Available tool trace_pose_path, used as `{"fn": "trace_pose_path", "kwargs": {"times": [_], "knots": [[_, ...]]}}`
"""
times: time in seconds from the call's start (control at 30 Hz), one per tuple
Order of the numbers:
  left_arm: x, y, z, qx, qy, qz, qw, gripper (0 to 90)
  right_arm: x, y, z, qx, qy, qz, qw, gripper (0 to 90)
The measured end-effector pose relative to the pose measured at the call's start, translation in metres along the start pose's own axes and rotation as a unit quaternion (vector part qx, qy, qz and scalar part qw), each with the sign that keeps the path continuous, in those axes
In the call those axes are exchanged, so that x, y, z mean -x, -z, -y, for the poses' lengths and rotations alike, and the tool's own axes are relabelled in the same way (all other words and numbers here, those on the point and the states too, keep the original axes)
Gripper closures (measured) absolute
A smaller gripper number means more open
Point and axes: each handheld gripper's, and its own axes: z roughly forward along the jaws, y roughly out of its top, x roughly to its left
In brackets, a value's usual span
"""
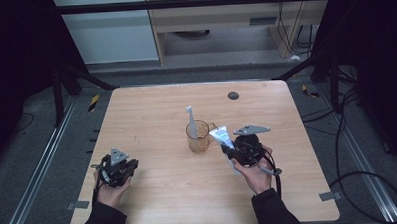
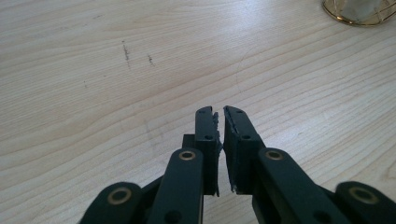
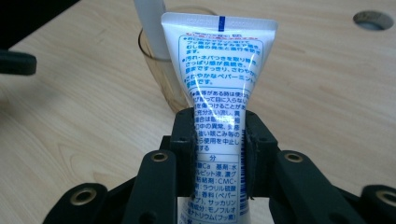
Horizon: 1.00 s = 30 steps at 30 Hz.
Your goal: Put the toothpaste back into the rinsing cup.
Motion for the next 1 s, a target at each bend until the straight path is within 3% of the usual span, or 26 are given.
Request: {"fn": "trace_pose_path", "kwargs": {"times": [0.47, 0.73, 1.0], "knots": [[0.0, 0.0, 0.0, 0.0, 0.0, 0.0, 1.0, 84.2, 0.002, -0.001, -0.022, 0.085, -0.009, -0.004, 0.9964, 70.0], [0.001, -0.001, 0.0, 0.002, -0.001, -0.001, 1.0, 84.4, 0.001, -0.006, -0.032, 0.152, -0.017, 0.005, 0.9882, 69.8], [0.001, 0.0, 0.0, 0.005, -0.001, -0.005, 1.0, 85.0, 0.001, -0.018, -0.043, 0.185, -0.031, 0.013, 0.9821, 69.8]]}}
